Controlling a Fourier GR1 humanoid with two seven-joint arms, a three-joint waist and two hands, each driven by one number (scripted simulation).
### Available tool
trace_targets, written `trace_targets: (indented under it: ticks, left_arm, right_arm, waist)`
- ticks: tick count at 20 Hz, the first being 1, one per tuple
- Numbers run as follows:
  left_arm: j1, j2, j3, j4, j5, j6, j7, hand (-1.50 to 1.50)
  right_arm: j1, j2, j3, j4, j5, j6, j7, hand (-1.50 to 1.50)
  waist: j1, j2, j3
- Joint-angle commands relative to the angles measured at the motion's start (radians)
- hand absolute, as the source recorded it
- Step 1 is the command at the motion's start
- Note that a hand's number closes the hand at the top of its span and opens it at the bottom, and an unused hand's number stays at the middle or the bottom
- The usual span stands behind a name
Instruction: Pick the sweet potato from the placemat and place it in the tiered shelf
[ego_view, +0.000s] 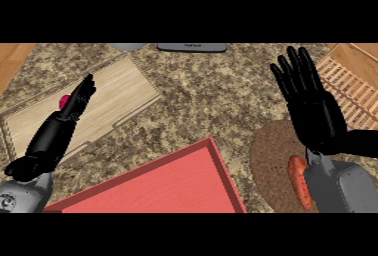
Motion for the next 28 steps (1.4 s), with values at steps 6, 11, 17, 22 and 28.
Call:
trace_targets:
  ticks: [6, 11, 17, 22, 28]
  left_arm:
    - [0.063, -0.045, 0.074, 0.029, 0.083, 0.057, 0.093, 0.0]
    - [0.088, -0.078, 0.043, 0.016, 0.117, 0.044, 0.158, 0.0]
    - [0.043, -0.024, 0.1, 0.015, 0.163, -0.003, 0.205, 0.0]
    - [0.078, -0.068, 0.061, 0.013, 0.127, 0.029, 0.188, 0.0]
    - [0.053, -0.067, 0.067, -0.015, 0.134, 0.038, 0.241, 0.0]
  right_arm:
    - [0.011, -0.061, -0.246, 0.017, -0.451, 0.461, -0.199, 1.5]
    - [0.203, -0.289, -0.197, 0.39, -0.213, 0.691, -0.179, -1.5]
    - [0.185, -0.389, -0.248, 0.562, -0.147, 1.086, -0.383, -1.5]
    - [0.201, -0.51, -0.328, 0.577, -0.073, 1.168, -0.422, -1.5]
    - [0.166, -0.564, -0.344, 0.474, 0.129, 1.069, -0.486, -1.5]
  waist:
    - [0.012, 0.028, 0.065]
    - [0.028, 0.039, 0.059]
    - [0.031, 0.032, 0.059]
    - [0.012, 0.025, 0.058]
    - [0.015, 0.022, 0.059]
